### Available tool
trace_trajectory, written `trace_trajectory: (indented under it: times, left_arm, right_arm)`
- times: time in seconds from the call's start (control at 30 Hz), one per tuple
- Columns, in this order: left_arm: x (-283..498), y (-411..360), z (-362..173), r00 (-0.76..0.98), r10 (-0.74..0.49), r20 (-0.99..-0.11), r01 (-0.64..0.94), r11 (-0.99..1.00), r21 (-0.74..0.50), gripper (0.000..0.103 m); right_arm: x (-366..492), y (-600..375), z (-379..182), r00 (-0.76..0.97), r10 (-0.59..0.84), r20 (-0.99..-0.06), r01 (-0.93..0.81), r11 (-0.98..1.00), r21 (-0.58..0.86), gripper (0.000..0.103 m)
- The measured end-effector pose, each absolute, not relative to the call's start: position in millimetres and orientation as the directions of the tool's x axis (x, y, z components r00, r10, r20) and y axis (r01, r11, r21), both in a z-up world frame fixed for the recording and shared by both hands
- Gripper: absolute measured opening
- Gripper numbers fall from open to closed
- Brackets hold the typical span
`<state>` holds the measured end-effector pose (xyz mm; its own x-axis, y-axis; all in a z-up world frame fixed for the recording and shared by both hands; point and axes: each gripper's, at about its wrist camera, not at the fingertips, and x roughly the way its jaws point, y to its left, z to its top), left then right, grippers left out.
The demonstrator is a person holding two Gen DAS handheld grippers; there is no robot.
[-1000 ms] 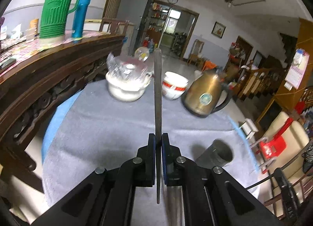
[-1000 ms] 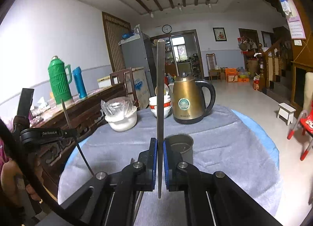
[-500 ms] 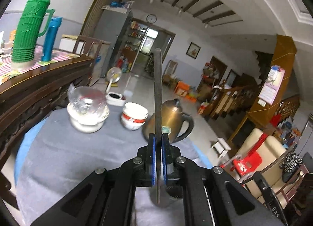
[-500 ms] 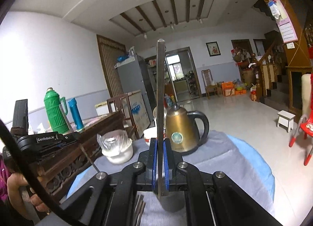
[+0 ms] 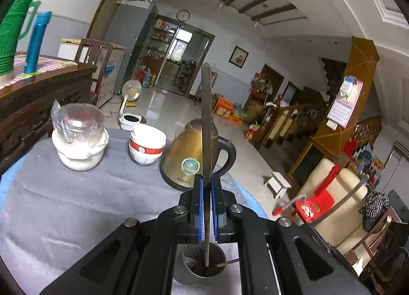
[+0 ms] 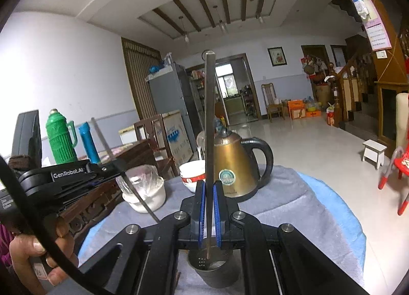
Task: Organize utensils
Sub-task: 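Lower the chopsticks into the grey cup and open both tools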
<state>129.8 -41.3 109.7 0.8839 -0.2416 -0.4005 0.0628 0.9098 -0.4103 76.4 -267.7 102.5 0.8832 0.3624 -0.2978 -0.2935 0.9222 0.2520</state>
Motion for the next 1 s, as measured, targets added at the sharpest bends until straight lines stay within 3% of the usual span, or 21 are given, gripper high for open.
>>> trace_trajectory:
  times: [0.43,1.0]
  left_arm:
    - [165.4,-64.8,59.9,0.809,-0.275,-0.52,0.08,0.927,-0.366,0.006]
    - [172.4,-79.5,29.2,0.719,-0.296,-0.629,0.102,0.94,-0.326,0.009]
  right_arm:
    - [123.2,-258.6,53.8,0.807,0.377,-0.455,-0.291,0.924,0.248,0.007]
    - [141.6,-249.7,22.1,0.718,0.397,-0.572,-0.293,0.918,0.268,0.009]
